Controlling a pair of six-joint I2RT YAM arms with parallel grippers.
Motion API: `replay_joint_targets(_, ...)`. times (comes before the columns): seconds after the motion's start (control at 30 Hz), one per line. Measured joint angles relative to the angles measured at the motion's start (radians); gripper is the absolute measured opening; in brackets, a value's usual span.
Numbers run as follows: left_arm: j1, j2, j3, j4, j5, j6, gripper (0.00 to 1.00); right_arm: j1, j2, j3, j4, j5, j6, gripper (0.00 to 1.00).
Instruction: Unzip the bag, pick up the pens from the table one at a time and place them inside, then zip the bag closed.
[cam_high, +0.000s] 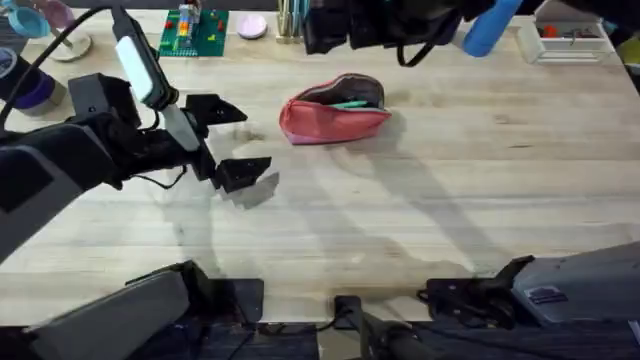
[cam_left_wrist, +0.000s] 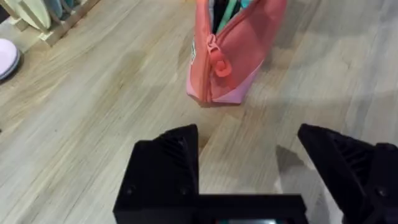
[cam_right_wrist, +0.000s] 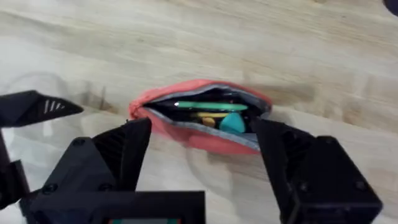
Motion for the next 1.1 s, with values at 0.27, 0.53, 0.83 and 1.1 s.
replay_joint_targets(0.27,0.000,0.000,0.000,0.000,0.009,0.000,0.995,0.126,0.000,0.000,-0.002,0.000,0.052,0.996)
replay_joint_targets(0.53,0.000,0.000,0.000,0.000,0.010,0.000,0.995,0.216,0.000,0.000,-0.033,-0.002,0.328,0.996)
replay_joint_targets(0.83,0.000,0.000,0.000,0.000,0.010,0.000,0.995,0.290,0.000,0.000,-0.043,0.099,0.619,0.996)
replay_joint_targets(1.1,0.000,0.000,0.000,0.000,0.010,0.000,0.995,0.362,0.074,0.000,-0.042,0.185,0.720,0.996)
